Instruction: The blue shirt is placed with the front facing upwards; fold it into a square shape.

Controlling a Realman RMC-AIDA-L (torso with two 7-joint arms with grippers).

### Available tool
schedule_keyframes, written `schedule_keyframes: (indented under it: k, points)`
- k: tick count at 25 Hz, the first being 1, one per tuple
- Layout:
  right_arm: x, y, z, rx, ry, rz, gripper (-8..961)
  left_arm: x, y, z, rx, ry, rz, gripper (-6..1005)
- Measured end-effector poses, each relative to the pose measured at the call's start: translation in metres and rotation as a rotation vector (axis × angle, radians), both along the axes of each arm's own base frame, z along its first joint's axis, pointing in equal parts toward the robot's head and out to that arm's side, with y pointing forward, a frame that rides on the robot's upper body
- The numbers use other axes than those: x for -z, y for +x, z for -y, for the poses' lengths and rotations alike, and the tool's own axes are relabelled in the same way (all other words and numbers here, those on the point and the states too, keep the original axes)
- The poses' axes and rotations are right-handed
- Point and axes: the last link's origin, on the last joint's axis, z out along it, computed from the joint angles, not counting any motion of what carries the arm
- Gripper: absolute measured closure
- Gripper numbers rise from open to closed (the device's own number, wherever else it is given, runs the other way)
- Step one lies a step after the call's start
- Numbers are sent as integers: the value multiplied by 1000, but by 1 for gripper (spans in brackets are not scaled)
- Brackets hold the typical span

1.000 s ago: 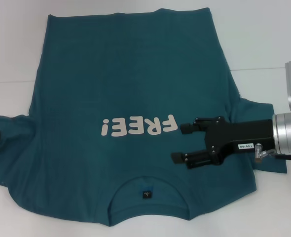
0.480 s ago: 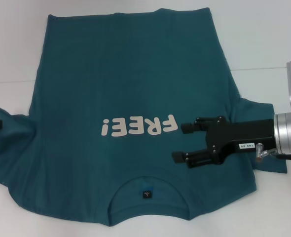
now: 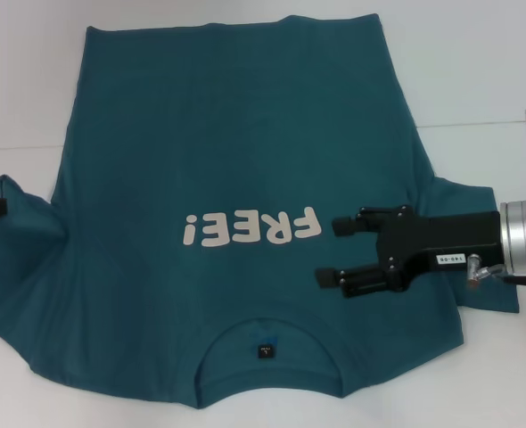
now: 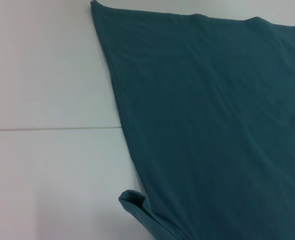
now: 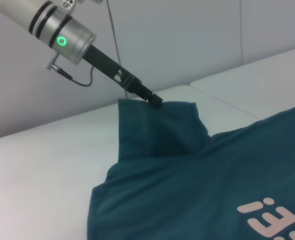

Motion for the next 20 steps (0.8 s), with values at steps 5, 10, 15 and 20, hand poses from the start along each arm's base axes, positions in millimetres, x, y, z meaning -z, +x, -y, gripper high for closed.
schedule_keyframes:
  k: [5, 10, 15, 20]
  points:
    - [0, 0, 0, 1, 2, -1, 13, -2, 5, 0, 1, -1, 3, 970]
    - [-2, 0, -1, -2, 12, 5, 13, -3, 14, -2, 9, -2, 9, 970]
    - [-3, 0, -2, -5, 16, 7, 13, -1, 25, -3, 24, -7, 14, 962]
    - [-5, 1, -3, -6, 30, 6, 12, 10, 43, -5, 37, -25, 28, 946]
